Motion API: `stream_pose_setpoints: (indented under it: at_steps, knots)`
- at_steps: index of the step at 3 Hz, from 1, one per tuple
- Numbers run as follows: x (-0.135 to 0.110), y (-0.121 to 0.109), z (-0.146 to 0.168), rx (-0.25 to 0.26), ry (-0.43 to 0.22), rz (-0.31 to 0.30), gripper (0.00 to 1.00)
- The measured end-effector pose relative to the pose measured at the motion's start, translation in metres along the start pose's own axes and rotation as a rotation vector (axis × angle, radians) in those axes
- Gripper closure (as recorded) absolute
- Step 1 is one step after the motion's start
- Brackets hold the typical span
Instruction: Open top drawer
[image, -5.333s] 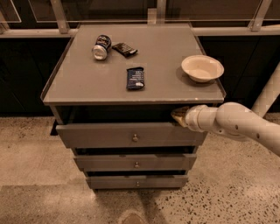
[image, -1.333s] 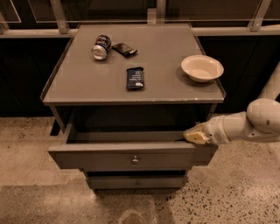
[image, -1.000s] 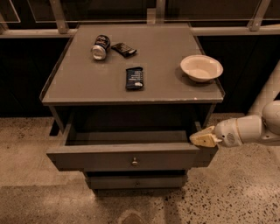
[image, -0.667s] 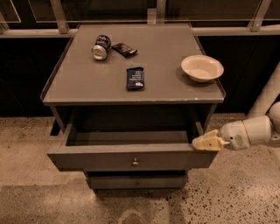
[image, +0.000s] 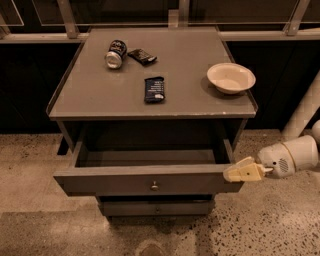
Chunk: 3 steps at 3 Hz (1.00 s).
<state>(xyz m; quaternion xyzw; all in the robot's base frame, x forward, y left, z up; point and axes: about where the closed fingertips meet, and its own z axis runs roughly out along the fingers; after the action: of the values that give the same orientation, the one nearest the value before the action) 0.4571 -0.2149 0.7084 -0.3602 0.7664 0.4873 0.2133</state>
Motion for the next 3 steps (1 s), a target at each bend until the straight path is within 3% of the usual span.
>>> stream_pose_setpoints:
  at_steps: [1,3]
  knots:
    - [0.0004,0.0014,0.0006,-0.006,0.003,0.0,0.81]
    - [-0.0001,0.0016,0.0012,-0.007,0.002,-0.004,0.35]
